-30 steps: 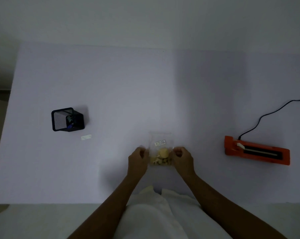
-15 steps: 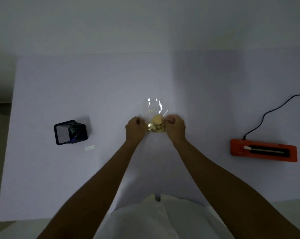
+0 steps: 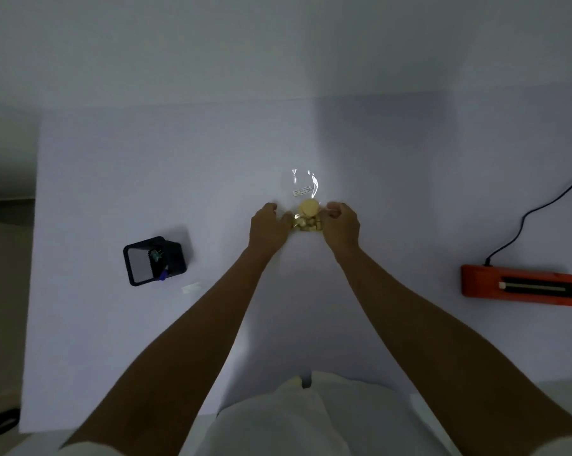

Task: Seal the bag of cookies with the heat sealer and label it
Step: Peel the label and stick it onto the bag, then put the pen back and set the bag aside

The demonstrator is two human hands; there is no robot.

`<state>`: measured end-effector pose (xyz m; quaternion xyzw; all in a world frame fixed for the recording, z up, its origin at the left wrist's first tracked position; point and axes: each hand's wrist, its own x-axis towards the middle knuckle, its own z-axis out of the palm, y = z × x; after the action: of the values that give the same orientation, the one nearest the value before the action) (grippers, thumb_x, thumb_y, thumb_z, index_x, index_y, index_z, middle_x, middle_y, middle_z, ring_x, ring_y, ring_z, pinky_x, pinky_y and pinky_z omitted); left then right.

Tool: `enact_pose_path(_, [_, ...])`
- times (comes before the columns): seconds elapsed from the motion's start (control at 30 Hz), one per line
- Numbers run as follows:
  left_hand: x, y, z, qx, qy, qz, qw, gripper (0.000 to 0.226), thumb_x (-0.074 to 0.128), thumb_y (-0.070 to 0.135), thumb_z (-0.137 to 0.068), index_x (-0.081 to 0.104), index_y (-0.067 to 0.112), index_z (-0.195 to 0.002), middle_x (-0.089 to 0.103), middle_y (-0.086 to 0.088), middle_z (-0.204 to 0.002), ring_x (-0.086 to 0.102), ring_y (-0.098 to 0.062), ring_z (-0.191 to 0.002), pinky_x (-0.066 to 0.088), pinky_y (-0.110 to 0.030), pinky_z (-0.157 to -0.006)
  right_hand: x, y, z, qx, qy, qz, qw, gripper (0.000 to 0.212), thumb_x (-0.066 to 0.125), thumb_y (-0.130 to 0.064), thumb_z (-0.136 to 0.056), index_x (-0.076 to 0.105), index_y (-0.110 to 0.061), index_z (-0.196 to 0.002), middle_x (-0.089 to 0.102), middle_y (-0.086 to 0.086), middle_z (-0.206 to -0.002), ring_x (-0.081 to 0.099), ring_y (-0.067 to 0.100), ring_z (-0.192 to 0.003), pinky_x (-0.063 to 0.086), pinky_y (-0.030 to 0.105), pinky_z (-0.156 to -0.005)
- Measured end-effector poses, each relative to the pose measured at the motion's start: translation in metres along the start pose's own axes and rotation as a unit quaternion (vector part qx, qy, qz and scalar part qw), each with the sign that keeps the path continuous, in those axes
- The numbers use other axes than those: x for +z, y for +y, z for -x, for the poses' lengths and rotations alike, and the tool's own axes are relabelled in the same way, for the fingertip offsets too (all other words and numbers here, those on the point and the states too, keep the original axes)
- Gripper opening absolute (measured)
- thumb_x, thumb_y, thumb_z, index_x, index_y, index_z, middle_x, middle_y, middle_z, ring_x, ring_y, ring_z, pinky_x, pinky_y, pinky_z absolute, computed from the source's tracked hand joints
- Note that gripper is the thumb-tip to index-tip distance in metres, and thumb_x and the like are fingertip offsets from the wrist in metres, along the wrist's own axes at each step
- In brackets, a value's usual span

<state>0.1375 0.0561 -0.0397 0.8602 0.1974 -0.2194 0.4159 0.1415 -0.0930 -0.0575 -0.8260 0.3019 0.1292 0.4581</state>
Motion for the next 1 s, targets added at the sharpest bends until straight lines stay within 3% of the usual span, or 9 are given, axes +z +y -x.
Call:
enact_pose_path(0.1, [-0.019, -0.010, 0.014, 0.038, 0.020, 0.013, 0.999, 0.053, 0.059, 0.033, -0.093, 0.048, 0.004, -0.136, 0.056, -0.015, -0.134, 0.051, -0.028, -0.124, 0.038, -0.034, -0.103, 0.005, -0.010, 0.027, -0.032, 0.007, -0.004, 0.999, 0.032, 0.064, -0.022, -0.090, 0.062, -0.009, -0.119, 0.067, 0.009, -0.116, 0.063, 0.024, -0.107, 0.048, 0.031, -0.092])
enact_pose_path(0.23, [-0.064, -0.033, 0.049, 0.107, 0.130, 0.056, 0.984, 0.047, 0.058, 0.033, -0.095, 0.049, 0.011, -0.135, 0.054, -0.009, -0.135, 0.046, -0.023, -0.127, 0.036, -0.031, -0.105, 0.032, -0.027, 0.076, -0.073, -0.003, -0.014, 0.997, 0.033, 0.062, -0.018, -0.092, 0.061, -0.012, -0.124, 0.061, 0.007, -0.125, 0.058, 0.018, -0.111, 0.043, 0.023, -0.091])
enact_pose_path(0.37, [-0.121, -0.069, 0.079, 0.107, 0.265, 0.088, 0.954, 0.048, 0.054, 0.036, -0.097, 0.044, 0.015, -0.139, 0.048, -0.004, -0.140, 0.039, -0.015, -0.131, 0.033, -0.029, -0.110, 0.080, -0.042, 0.130, -0.086, -0.123, -0.060, 0.987, 0.030, 0.060, -0.024, -0.096, 0.061, -0.017, -0.126, 0.064, -0.003, -0.123, 0.060, 0.010, -0.106, 0.048, 0.024, -0.094])
enact_pose_path(0.47, [-0.158, -0.107, 0.091, 0.067, 0.313, 0.104, 0.942, 0.049, 0.048, 0.035, -0.099, 0.038, 0.013, -0.143, 0.042, -0.005, -0.146, 0.034, -0.016, -0.136, 0.029, -0.028, -0.112, 0.117, -0.051, 0.163, -0.083, -0.201, -0.053, 0.975, 0.035, 0.054, -0.030, -0.100, 0.058, -0.017, -0.132, 0.061, -0.003, -0.129, 0.057, 0.008, -0.109, 0.042, 0.019, -0.094])
enact_pose_path(0.6, [-0.180, -0.155, 0.099, -0.060, 0.259, 0.193, 0.945, 0.055, 0.038, 0.045, -0.101, 0.033, 0.014, -0.147, 0.036, -0.006, -0.152, 0.033, -0.019, -0.139, 0.026, -0.030, -0.113, 0.156, -0.063, 0.190, -0.049, -0.247, -0.040, 0.967, 0.041, 0.042, -0.041, -0.102, 0.056, -0.019, -0.134, 0.060, -0.001, -0.131, 0.055, 0.014, -0.119, 0.044, 0.032, -0.106])
enact_pose_path(0.7, [-0.181, -0.173, 0.096, -0.151, 0.131, 0.272, 0.941, 0.061, 0.023, 0.056, -0.100, 0.043, 0.018, -0.143, 0.047, -0.005, -0.144, 0.045, -0.016, -0.124, 0.033, -0.029, -0.103, 0.171, -0.070, 0.201, -0.023, -0.260, -0.050, 0.964, 0.036, 0.037, -0.038, -0.104, 0.060, -0.021, -0.084, 0.057, -0.004, -0.081, 0.053, 0.010, -0.077, 0.044, 0.028, -0.078])
enact_pose_path(0.77, [-0.180, -0.172, 0.094, -0.156, 0.083, 0.313, 0.933, 0.062, 0.019, 0.058, -0.099, 0.046, 0.021, -0.141, 0.051, -0.005, -0.140, 0.047, -0.013, -0.115, 0.032, -0.027, -0.098, 0.177, -0.074, 0.205, -0.008, -0.269, -0.059, 0.961, 0.045, 0.036, -0.039, -0.105, 0.059, -0.014, -0.075, 0.051, -0.003, -0.070, 0.045, 0.010, -0.065, 0.037, 0.027, -0.066])
enact_pose_path(0.87, [-0.183, -0.162, 0.088, -0.128, 0.079, 0.338, 0.929, 0.060, 0.019, 0.056, -0.100, 0.042, 0.022, -0.144, 0.048, -0.004, -0.143, 0.044, -0.009, -0.116, 0.030, -0.024, -0.100, 0.185, -0.086, 0.203, -0.009, -0.273, -0.055, 0.960, 0.048, 0.036, -0.042, -0.104, 0.059, -0.016, -0.071, 0.052, -0.001, -0.068, 0.047, 0.011, -0.063, 0.038, 0.027, -0.064])
enact_pose_path(1.0, [-0.196, -0.151, 0.063, -0.101, 0.074, 0.333, 0.934, 0.060, 0.017, 0.057, -0.100, 0.042, 0.023, -0.144, 0.048, -0.002, -0.142, 0.044, -0.007, -0.116, 0.029, -0.023, -0.099, 0.191, -0.108, 0.190, -0.005, -0.256, -0.069, 0.964, 0.045, 0.036, -0.047, -0.103, 0.067, -0.019, -0.086, 0.062, 0.000, -0.083, 0.057, 0.013, -0.079, 0.049, 0.031, -0.082])
